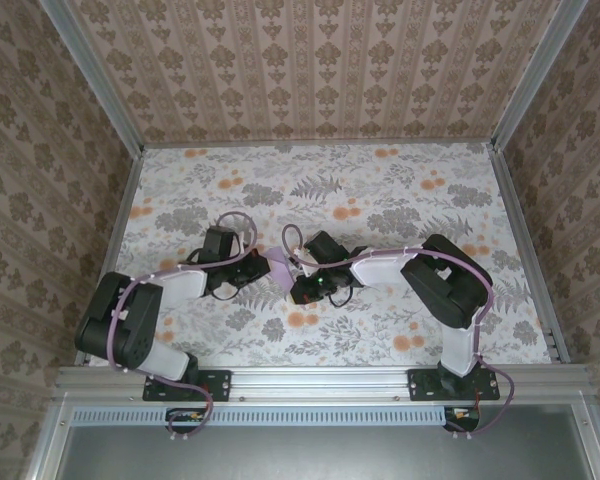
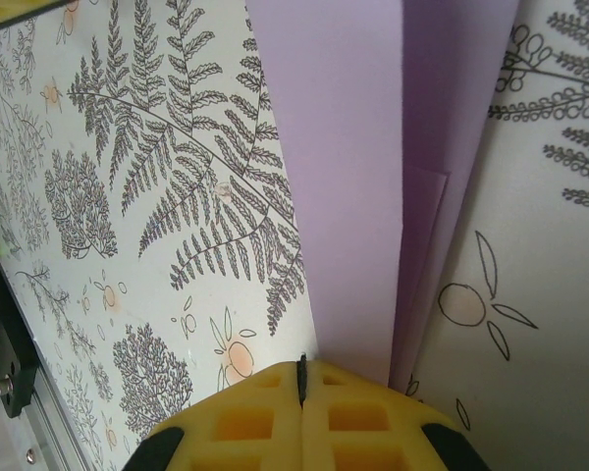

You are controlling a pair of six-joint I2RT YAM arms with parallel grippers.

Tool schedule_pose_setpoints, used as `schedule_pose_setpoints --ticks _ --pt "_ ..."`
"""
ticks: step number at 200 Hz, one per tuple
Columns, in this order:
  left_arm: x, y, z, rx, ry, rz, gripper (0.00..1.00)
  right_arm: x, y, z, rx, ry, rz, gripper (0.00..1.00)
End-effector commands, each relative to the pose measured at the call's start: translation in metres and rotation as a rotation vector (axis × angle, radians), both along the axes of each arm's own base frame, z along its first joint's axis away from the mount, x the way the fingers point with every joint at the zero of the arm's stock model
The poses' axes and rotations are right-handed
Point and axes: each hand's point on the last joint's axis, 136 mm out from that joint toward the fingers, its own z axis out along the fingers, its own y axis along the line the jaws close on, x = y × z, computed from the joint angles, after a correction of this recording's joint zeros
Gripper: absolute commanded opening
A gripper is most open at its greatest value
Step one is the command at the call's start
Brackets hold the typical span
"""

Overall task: Fold a paper plane with a square sheet of paper (pick it up from the middle)
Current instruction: Fold the wing for the fifth time at the center of the table.

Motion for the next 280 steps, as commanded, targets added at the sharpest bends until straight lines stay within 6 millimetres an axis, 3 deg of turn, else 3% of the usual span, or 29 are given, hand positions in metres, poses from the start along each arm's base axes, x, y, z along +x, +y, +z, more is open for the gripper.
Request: schedule_pose_setpoints --ticks 1,138,154,192,213,280 --pt "0.016 -0.006 0.011 -0.017 -0.064 -0.025 0.01 -0.012 -0.022 -0.028 -0.099 0.069 -0.029 0.0" --pt "0.019 0.002 -0.023 0.044 0.0 -0.005 0.0 -0.018 -0.028 -0.03 -0.108 0.078 -0.017 0.0" --pt "0.015 0.004 -0.029 0.057 0.016 -0.002 0.0 -0.016 -0.024 -0.019 -0.073 0.067 -0.014 0.0" --pt "0.009 0.005 -0.035 0.058 0.033 -0.009 0.0 0.003 0.003 0.031 0.057 0.011 -0.009 0.0" --pt "0.01 0.004 -0.033 0.052 0.029 -0.013 0.0 0.017 0.015 0.041 0.079 -0.013 -0.017 0.0" --pt "0.014 -0.005 -0.018 0.004 -0.012 -0.05 0.0 0.048 0.014 0.009 -0.027 -0.019 -0.082 0.0"
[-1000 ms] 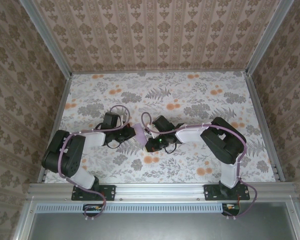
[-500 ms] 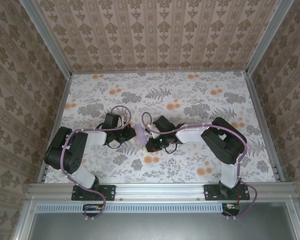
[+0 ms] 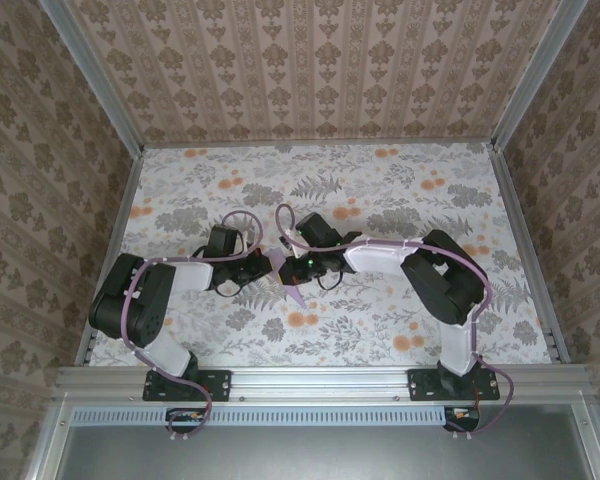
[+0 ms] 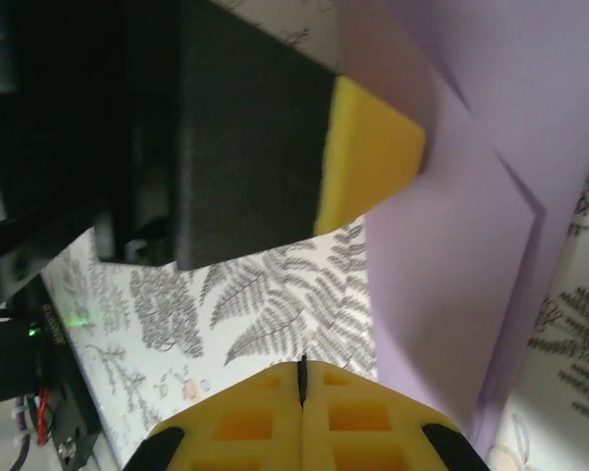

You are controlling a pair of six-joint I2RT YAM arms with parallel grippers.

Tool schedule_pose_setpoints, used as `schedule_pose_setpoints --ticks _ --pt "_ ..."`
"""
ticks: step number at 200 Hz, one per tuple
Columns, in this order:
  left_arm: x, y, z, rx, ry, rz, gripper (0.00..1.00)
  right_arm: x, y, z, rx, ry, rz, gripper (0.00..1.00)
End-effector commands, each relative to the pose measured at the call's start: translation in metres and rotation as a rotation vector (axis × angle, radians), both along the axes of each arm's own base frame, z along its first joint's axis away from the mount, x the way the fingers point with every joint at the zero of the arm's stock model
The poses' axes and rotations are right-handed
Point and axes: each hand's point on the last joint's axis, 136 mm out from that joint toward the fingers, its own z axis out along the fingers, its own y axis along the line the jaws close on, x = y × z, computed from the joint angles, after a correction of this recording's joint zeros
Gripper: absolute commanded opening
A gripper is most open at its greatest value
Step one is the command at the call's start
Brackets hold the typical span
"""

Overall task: Fold a paper plane with a square sheet of paper (pick it up from the middle)
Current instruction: Fold the wing for the fifth time at the center of the table.

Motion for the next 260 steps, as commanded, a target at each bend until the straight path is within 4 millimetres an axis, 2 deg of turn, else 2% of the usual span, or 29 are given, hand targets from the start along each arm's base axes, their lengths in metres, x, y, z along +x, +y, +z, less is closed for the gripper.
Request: schedule_pose_setpoints --ticks 1,20,39,73,89,174,213,260 --pt "0.001 -0.003 0.001 -0.011 -0.017 -0.033 0.0 0.006 -0.013 -0.026 -0.09 0.044 -0.046 0.0" --pt "0.003 -0.006 0.009 -0.028 -0.042 -0.044 0.0 0.008 -0.021 -0.04 -0.136 0.056 -0.067 0.0" --pt "0.005 -0.008 0.017 -0.038 -0.075 -0.051 0.05 0.008 -0.03 -0.052 -0.173 0.077 -0.088 0.0" --pt "0.001 -0.009 0.029 -0.051 -0.136 -0.063 0.17 0.008 -0.037 -0.06 -0.178 0.103 -0.123 0.0" --pt "-0.003 -0.011 0.03 -0.051 -0.153 -0.075 0.2 0.008 -0.038 -0.061 -0.176 0.112 -0.134 0.0" --pt "-0.006 -0.02 0.0 0.032 -0.088 -0.118 0.1 0.004 -0.041 -0.066 -0.179 0.158 -0.137 0.0" --pt "-0.001 -0.002 -0.018 0.129 -0.038 -0.05 0.08 -0.01 -0.053 -0.078 -0.24 0.172 -0.082 0.0" --pt "0.017 0.015 -0.013 0.144 -0.034 -0.001 0.09 -0.033 -0.083 -0.1 -0.366 0.169 0.004 0.0"
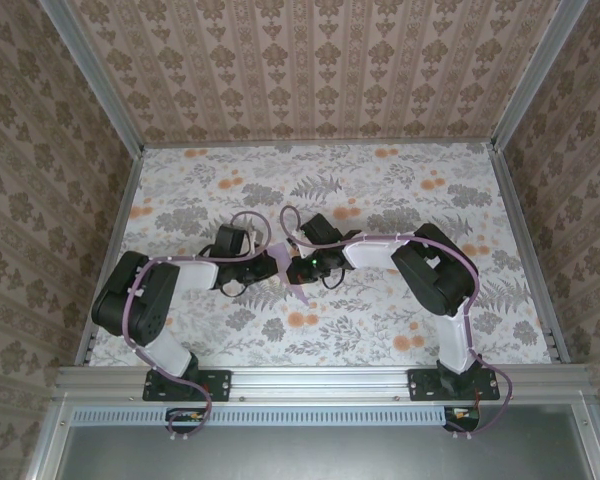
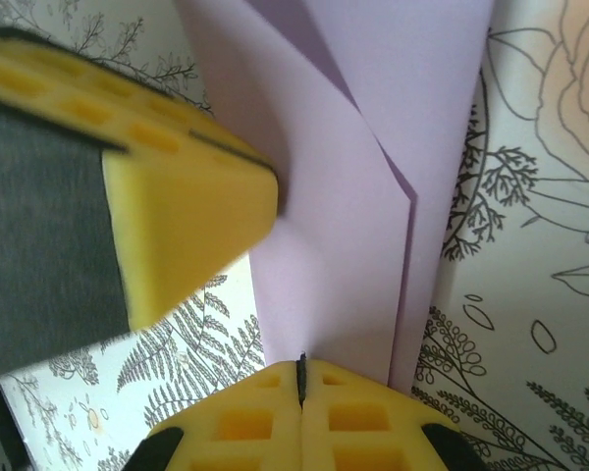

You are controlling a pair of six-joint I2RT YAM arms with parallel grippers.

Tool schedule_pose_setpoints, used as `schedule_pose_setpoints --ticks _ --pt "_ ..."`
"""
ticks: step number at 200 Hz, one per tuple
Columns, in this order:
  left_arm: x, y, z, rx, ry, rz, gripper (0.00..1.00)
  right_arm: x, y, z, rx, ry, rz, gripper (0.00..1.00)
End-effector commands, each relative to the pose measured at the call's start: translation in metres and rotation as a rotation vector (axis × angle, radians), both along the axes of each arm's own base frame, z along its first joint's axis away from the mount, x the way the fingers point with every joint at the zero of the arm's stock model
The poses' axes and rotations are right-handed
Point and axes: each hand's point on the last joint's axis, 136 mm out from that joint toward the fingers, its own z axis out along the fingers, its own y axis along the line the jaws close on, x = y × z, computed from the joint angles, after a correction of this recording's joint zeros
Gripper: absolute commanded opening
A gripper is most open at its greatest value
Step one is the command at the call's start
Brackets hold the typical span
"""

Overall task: Fold a paper plane with a square sheet of paper (pick it up from the middle)
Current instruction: Fold the wing for the fifth time at the center of the table.

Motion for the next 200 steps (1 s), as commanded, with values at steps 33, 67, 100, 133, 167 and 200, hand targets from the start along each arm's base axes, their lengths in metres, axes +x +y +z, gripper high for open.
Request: schedule_pose_setpoints --ticks 33,67,100,133,167,200 --pt "0.034 0.039 -0.013 0.12 0.01 0.095 0.09 -0.049 -0.068 -0.067 -0.298 0.136 0.061 0.0" --pt "0.044 0.064 -0.022 0.159 0.046 0.156 0.09 -0.047 -0.068 -0.064 -0.292 0.13 0.06 0.0" --pt "0.044 0.091 -0.028 0.185 0.075 0.221 0.09 -0.048 -0.066 -0.06 -0.272 0.134 0.048 0.0" --pt "0.05 0.098 -0.018 0.162 0.06 0.238 0.11 -0.046 -0.06 -0.054 -0.233 0.135 0.033 0.0" --pt "0.058 0.094 0.014 0.136 0.008 0.241 0.19 -0.028 -0.035 -0.016 -0.117 0.092 0.003 0.02" --pt "0.05 0.086 0.044 0.174 -0.026 0.235 0.32 -0.004 -0.015 0.049 0.002 -0.012 -0.041 0.19"
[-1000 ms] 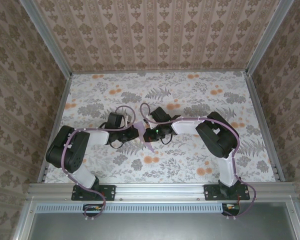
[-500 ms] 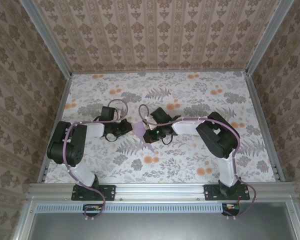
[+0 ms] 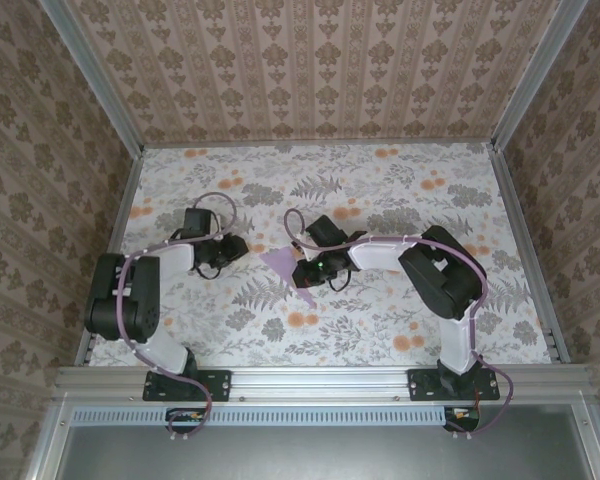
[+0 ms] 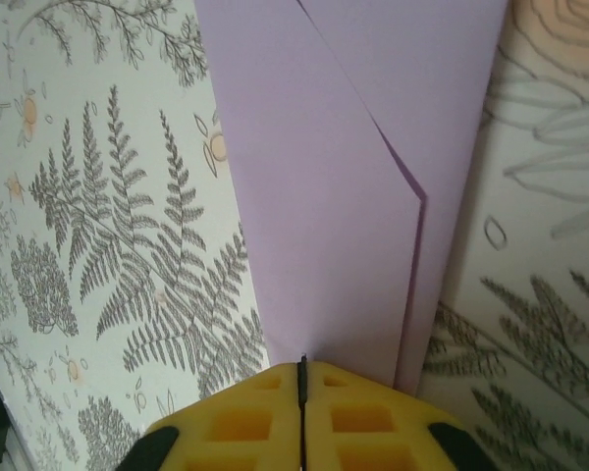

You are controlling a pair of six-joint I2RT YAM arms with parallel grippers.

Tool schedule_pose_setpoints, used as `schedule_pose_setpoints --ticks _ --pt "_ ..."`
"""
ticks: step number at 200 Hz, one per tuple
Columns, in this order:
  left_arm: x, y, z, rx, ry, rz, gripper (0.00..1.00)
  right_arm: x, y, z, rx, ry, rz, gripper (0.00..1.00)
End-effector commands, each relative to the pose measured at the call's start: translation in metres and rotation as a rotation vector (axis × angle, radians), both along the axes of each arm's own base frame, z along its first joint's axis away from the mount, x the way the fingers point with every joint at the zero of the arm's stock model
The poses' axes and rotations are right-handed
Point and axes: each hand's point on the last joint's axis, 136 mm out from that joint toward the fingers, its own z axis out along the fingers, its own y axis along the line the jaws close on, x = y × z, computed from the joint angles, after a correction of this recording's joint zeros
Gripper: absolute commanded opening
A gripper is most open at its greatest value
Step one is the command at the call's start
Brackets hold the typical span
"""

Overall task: Fold a paper plane with a square sheet of paper (pick it up from the middle)
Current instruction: Fold the wing for the fifth time at the center of the table, then turn over a paper plane at the center of the table.

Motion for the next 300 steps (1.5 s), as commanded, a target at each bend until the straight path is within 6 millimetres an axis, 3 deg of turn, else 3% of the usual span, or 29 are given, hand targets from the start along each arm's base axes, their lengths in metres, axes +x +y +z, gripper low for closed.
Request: schedule_pose_setpoints --ticks 1,20,42,68,78,107,133,173,202,232,254,300 --pt "-0.002 0.001 0.027 0.073 -0.029 0.006 0.32 0.009 -0.001 0.045 0.026 -0.026 -0.058 0.21" --pt "-0.014 -0.005 0.037 0.125 -0.022 -0.001 0.4 0.02 -0.013 0.069 0.008 -0.109 -0.123 0.39" --pt "-0.029 -0.015 0.047 0.181 -0.016 0.002 0.5 0.033 -0.047 0.082 -0.05 -0.192 -0.242 0.52" --pt "-0.043 -0.024 0.054 0.245 0.009 0.035 0.61 0.047 -0.097 0.081 -0.103 -0.231 -0.385 0.63" --pt "-0.053 -0.038 0.054 0.257 0.027 0.027 0.64 0.05 -0.115 0.078 -0.11 -0.225 -0.425 0.65" --pt "-0.072 -0.062 0.05 0.29 0.079 0.041 0.75 0.056 -0.145 0.065 -0.111 -0.205 -0.489 0.73" --pt "-0.078 -0.092 0.046 0.303 0.113 0.019 0.81 0.057 -0.15 0.057 -0.112 -0.205 -0.516 0.8" --pt "-0.075 -0.112 0.033 0.43 0.181 0.04 0.81 0.056 -0.154 0.049 -0.126 -0.193 -0.528 0.81" --pt "-0.072 -0.118 0.023 0.455 0.213 0.065 0.76 0.054 -0.155 0.05 -0.124 -0.189 -0.53 0.81" --pt "-0.075 -0.121 0.021 0.43 0.241 0.104 0.63 0.053 -0.155 0.049 -0.123 -0.181 -0.527 0.81" --pt "-0.081 -0.117 0.021 0.419 0.251 0.155 0.54 0.053 -0.155 0.048 -0.125 -0.177 -0.526 0.81" --pt "-0.092 -0.109 0.02 0.403 0.268 0.227 0.46 0.051 -0.151 0.049 -0.116 -0.169 -0.512 0.81"
